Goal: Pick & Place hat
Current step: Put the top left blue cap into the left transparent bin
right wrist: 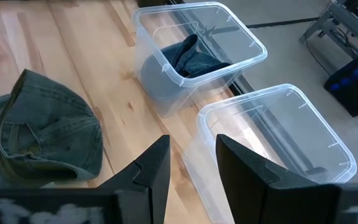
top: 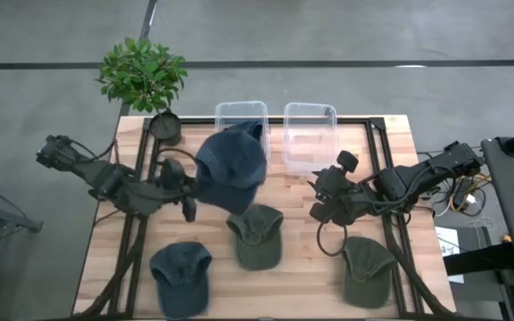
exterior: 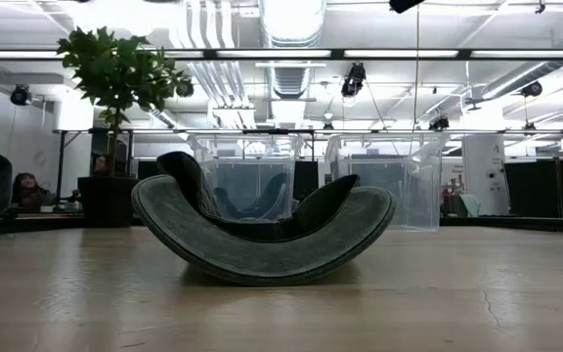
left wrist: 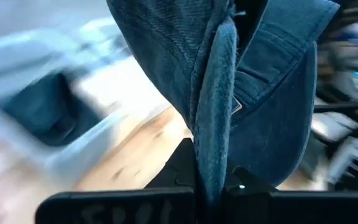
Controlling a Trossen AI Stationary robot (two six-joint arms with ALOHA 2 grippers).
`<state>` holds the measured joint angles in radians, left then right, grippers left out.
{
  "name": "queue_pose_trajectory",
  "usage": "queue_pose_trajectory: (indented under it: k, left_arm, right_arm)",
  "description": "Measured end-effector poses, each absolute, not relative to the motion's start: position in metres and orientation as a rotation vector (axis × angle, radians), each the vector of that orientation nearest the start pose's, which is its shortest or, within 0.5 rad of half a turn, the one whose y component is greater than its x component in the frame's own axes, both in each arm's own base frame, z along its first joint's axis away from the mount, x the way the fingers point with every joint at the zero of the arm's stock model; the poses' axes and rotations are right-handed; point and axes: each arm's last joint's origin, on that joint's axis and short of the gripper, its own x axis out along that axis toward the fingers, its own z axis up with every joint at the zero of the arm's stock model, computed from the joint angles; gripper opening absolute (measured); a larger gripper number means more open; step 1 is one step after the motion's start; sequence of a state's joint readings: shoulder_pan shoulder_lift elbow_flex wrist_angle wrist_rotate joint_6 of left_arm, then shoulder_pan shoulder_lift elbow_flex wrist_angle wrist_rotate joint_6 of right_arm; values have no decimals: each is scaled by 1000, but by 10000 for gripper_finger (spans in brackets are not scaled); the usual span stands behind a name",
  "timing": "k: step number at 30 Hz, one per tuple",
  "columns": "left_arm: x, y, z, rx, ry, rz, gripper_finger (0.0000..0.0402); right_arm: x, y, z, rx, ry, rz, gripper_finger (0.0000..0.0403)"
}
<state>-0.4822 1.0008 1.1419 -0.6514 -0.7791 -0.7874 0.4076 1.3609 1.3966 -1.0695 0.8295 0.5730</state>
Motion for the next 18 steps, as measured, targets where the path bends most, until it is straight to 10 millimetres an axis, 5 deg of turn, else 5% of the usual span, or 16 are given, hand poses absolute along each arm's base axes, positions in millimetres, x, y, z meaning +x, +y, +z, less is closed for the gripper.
queue_pose_trajectory:
  k: [9,18]
  left_arm:
    - [178,-79,393,-311,-139,-43,4]
    - [166,-82,383,-292,-561,-342,4]
  right_arm:
    - [240,80,351,-85,707,-598,123]
    - [240,80,351,-92,709,-597,123]
